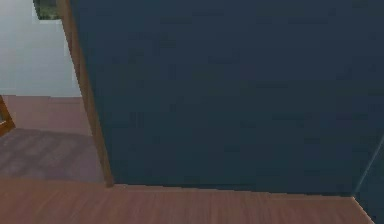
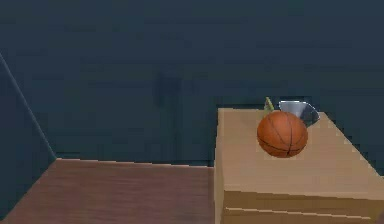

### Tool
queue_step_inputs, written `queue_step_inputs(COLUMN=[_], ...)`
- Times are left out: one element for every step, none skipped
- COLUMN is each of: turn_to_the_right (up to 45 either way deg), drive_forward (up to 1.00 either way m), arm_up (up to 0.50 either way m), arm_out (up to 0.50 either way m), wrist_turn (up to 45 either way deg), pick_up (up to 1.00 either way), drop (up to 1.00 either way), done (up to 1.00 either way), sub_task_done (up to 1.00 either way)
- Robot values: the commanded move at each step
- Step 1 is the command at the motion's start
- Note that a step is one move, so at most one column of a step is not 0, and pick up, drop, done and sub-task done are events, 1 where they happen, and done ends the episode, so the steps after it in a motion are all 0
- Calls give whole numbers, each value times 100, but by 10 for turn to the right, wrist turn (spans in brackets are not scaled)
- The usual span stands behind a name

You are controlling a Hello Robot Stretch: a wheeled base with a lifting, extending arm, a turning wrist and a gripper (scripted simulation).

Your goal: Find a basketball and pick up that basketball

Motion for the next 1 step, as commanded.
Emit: queue_step_inputs(turn_to_the_right=[450], drive_forward=[0], arm_up=[0], arm_out=[0], wrist_turn=[0], pick_up=[0], drop=[0], done=[0], sub_task_done=[0])
